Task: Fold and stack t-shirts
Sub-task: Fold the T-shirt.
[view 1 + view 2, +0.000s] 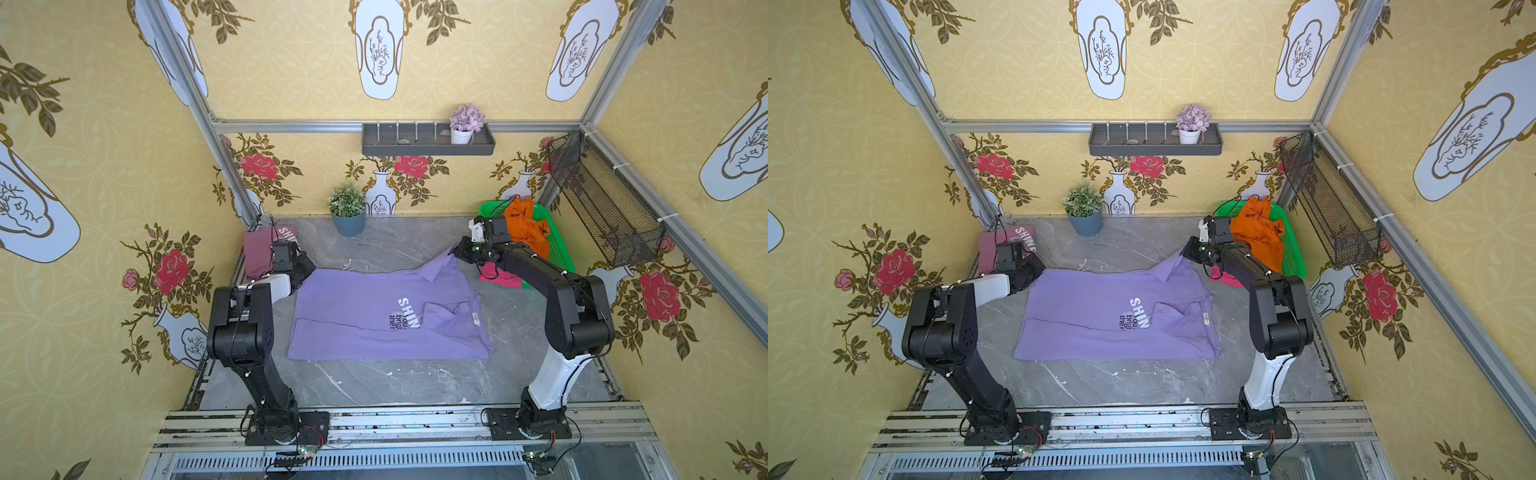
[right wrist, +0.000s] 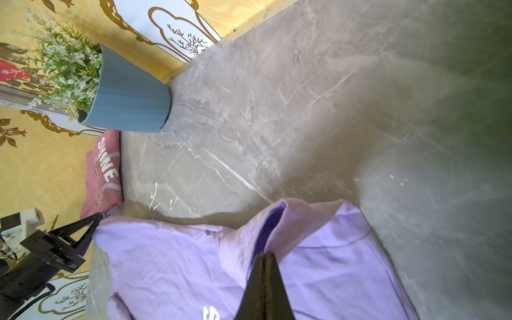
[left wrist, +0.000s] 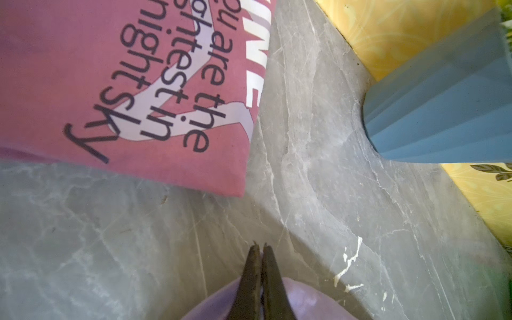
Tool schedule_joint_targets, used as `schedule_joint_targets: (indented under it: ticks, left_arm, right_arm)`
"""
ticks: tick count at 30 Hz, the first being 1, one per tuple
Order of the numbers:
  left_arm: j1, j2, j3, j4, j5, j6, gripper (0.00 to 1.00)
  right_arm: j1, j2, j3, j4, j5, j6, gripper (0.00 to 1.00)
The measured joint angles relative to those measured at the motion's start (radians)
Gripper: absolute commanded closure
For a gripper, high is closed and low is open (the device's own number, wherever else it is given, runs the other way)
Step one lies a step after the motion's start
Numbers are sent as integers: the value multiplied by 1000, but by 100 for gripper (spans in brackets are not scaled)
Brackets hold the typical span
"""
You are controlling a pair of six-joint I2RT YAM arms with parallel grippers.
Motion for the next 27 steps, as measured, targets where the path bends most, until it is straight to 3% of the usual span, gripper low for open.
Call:
schedule_joint_targets:
  ticks: [10, 27]
  left_arm:
    - [-2, -157, -118, 25, 2, 7, 100]
    - [-10, -300, -320, 44, -19, 22, 100]
  right_arm:
    - [39, -276, -143, -77, -9, 52, 100]
    - [43, -705, -497, -258, 26, 132, 100]
